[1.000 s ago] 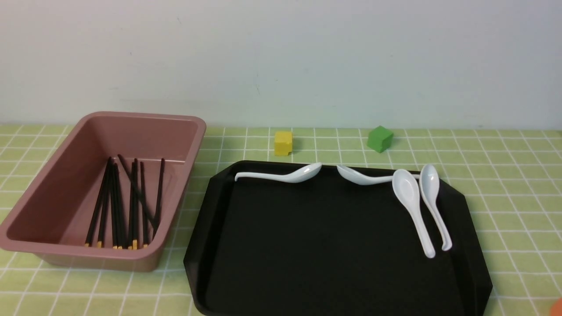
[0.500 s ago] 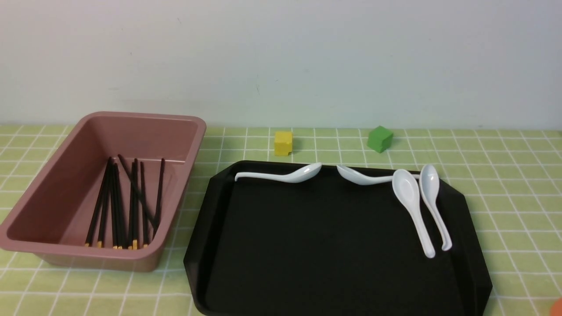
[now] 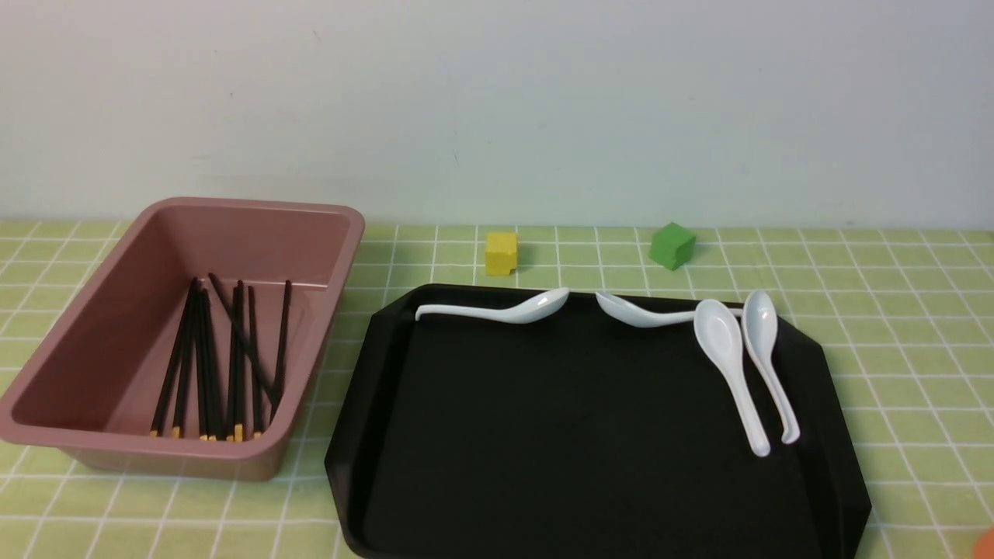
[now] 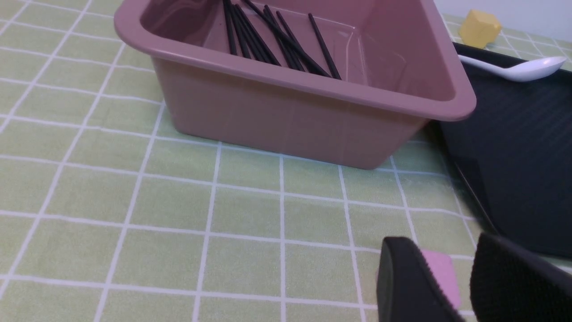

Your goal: On green tablecloth take chopsticks from black tray and put them in box.

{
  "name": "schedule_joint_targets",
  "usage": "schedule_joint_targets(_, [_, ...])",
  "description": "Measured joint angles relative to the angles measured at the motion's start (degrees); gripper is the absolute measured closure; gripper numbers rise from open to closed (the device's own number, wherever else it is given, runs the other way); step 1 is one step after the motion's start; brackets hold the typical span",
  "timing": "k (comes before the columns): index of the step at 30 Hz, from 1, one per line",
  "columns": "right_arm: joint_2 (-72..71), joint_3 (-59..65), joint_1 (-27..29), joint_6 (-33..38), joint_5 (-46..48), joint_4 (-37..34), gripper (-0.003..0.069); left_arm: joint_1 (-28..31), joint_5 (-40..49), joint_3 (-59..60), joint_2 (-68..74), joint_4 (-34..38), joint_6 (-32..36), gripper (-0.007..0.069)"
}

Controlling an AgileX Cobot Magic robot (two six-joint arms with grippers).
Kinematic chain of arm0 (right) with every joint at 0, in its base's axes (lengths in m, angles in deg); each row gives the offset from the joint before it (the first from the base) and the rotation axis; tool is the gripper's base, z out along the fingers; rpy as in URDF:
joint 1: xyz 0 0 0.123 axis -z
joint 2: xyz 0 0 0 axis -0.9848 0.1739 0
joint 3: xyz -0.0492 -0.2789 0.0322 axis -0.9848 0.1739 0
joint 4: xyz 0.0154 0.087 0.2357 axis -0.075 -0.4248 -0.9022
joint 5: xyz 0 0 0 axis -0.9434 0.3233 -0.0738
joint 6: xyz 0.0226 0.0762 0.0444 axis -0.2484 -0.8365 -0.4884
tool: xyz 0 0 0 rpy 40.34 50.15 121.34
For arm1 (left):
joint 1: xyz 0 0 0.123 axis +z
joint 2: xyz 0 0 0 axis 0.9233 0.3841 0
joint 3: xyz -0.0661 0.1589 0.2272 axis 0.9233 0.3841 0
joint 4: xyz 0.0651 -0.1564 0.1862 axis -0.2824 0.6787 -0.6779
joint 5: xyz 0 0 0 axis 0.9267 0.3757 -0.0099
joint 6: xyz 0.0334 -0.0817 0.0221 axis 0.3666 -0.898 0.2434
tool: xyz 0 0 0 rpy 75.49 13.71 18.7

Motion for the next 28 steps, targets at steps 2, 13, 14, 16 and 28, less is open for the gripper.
schedule_joint_targets(2, [0.00, 0.00, 0.00, 0.00, 0.00, 0.00, 0.0550, 0.00, 0.00, 0.00, 0.00, 0.00, 0.00, 0.0386])
schedule_joint_targets(13, [0.00, 0.00, 0.00, 0.00, 0.00, 0.00, 0.0537, 0.00, 0.00, 0.00, 0.00, 0.00, 0.00, 0.0385])
schedule_joint_targets(14, [0.00, 0.00, 0.00, 0.00, 0.00, 0.00, 0.0536, 0.00, 0.00, 0.00, 0.00, 0.00, 0.00, 0.0385])
schedule_joint_targets(16, [0.00, 0.00, 0.00, 0.00, 0.00, 0.00, 0.0533, 0.00, 0.00, 0.00, 0.00, 0.00, 0.00, 0.0385])
schedule_joint_targets(28, [0.00, 0.00, 0.00, 0.00, 0.00, 0.00, 0.0517, 0.00, 0.00, 0.00, 0.00, 0.00, 0.00, 0.0385])
